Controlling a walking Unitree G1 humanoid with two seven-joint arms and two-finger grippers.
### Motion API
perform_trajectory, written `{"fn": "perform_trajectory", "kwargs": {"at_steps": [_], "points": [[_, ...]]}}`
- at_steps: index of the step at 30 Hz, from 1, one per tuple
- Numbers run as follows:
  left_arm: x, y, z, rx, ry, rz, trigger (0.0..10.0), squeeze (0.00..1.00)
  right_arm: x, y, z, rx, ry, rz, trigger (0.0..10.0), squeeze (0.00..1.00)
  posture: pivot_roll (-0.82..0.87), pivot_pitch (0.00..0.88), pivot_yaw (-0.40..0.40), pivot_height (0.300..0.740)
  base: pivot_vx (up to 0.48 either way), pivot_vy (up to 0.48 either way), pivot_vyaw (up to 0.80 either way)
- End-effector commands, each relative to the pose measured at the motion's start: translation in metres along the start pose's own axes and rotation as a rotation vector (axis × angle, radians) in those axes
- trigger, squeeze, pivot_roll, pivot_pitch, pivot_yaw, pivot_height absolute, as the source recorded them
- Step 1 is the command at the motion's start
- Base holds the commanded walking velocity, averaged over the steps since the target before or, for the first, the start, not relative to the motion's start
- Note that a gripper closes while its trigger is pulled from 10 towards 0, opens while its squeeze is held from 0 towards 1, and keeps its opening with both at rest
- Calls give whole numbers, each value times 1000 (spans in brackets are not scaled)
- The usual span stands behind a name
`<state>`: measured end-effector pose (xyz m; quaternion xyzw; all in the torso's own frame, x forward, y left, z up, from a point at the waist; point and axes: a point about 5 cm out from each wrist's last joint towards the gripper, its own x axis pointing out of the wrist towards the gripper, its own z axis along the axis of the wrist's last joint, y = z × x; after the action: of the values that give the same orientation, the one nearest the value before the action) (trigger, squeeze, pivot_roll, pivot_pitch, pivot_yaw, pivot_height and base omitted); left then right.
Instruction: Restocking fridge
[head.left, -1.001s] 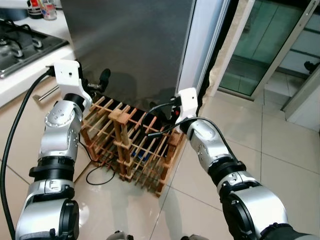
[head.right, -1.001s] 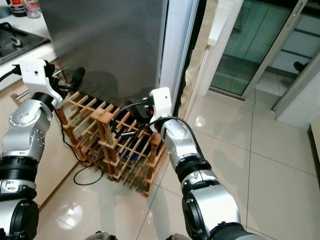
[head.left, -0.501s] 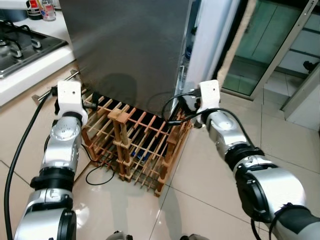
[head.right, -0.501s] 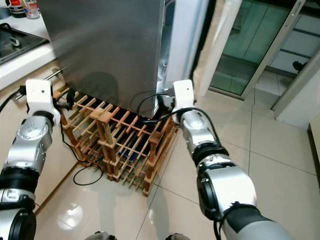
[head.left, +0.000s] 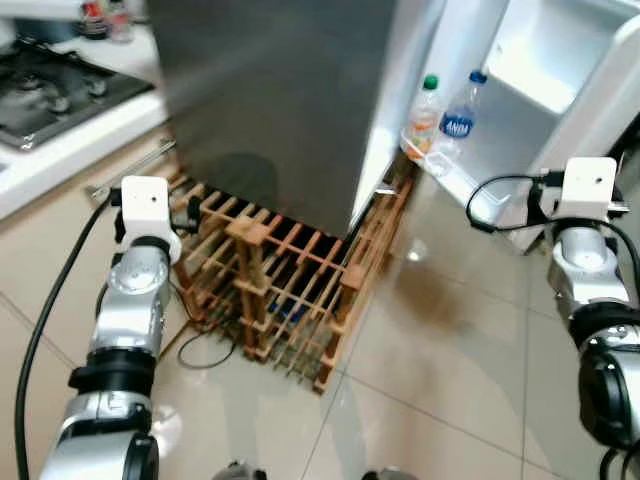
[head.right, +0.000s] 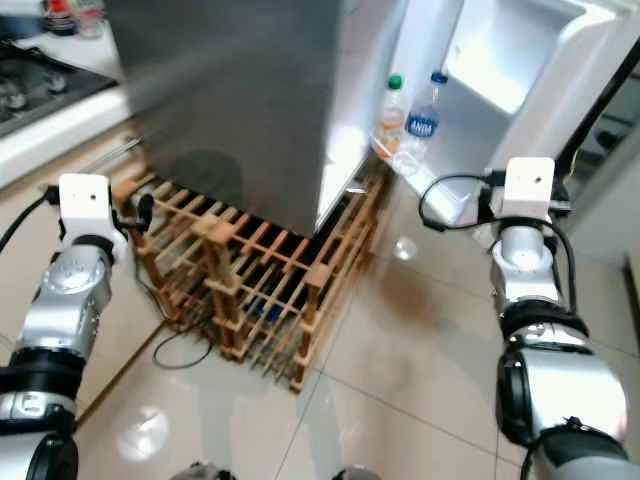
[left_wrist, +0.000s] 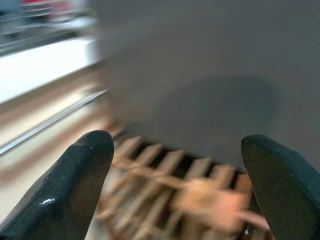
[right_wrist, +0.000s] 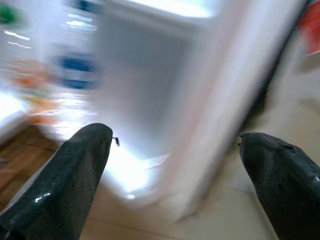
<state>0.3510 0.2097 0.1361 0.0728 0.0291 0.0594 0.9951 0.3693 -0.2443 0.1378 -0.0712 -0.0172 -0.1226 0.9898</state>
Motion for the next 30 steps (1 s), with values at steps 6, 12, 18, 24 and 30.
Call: {"fn": "perform_trajectory", "kwargs": {"at_steps": [6,12,18,24,30], "points": [[1,-20,9,-51,-47,-53,10000,0,-28,71,-17,165,-2,293,10000,0,-105,0,-20,740,0,0,96],[-7,-26,0,-85,-38,-27,10000,0,-60,112,-36,236,51,473,10000,0,-99,0,-28,740,0,0,539],[-16,-21,-18,-150,41,68,10000,0,-63,112,-36,257,63,504,10000,0,-85,0,-31,740,0,0,479],[-25,-27,-21,-140,46,54,10000,0,-61,112,-34,268,70,509,10000,0,-54,0,-31,740,0,0,449],[-29,-26,-22,-141,54,61,10000,0,-66,120,-34,273,74,538,10000,0,-46,0,-34,740,0,0,440]]}}
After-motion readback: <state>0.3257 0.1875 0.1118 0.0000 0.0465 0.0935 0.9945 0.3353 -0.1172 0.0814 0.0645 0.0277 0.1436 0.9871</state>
